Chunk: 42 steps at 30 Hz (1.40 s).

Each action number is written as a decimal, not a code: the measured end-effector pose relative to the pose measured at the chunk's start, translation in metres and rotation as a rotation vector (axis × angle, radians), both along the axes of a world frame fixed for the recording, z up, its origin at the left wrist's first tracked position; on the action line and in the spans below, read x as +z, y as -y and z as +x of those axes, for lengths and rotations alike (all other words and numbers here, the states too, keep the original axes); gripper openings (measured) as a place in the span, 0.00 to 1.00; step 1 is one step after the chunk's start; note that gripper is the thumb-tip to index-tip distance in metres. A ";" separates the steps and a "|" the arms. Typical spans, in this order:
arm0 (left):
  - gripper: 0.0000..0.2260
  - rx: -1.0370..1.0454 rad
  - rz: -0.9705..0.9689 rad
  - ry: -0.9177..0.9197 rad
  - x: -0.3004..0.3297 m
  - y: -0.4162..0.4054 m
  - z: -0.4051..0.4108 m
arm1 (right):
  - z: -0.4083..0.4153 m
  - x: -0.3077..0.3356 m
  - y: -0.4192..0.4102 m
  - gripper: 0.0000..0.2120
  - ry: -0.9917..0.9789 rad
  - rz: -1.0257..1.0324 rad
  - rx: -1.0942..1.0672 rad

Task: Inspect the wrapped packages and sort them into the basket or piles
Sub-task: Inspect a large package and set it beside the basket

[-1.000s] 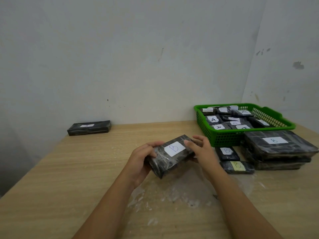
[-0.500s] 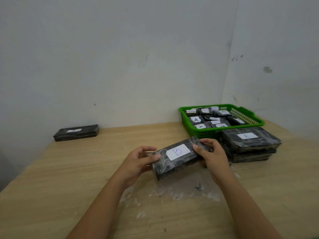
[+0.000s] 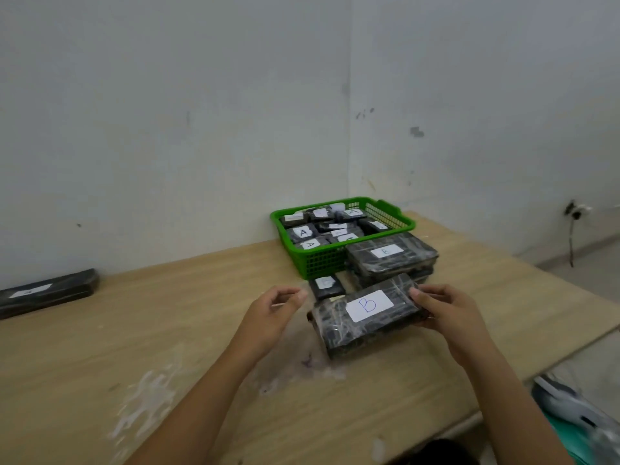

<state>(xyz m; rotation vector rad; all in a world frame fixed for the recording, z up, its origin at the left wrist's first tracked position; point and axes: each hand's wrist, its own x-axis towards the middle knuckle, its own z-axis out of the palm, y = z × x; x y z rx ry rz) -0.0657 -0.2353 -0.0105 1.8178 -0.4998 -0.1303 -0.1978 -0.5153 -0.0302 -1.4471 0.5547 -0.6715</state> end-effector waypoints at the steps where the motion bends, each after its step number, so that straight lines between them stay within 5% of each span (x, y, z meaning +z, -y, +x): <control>1: 0.07 0.032 0.033 0.043 -0.002 0.001 0.004 | -0.004 -0.001 0.009 0.09 -0.008 -0.006 -0.029; 7: 0.11 0.208 0.438 0.294 -0.032 -0.004 0.034 | -0.013 -0.016 0.044 0.15 -0.125 -0.130 -0.184; 12: 0.17 0.171 0.703 0.389 -0.054 -0.008 0.035 | -0.017 -0.014 0.048 0.11 -0.230 -0.256 -0.235; 29: 0.16 0.131 0.739 0.385 -0.056 -0.008 0.036 | -0.018 -0.010 0.030 0.12 -0.341 -0.361 -0.280; 35: 0.14 0.102 0.707 0.318 -0.046 -0.010 0.037 | -0.020 0.007 0.011 0.07 -0.290 -0.568 -0.350; 42: 0.10 0.106 0.672 0.290 -0.023 -0.053 0.043 | 0.023 0.041 -0.073 0.05 -0.199 -0.784 -0.070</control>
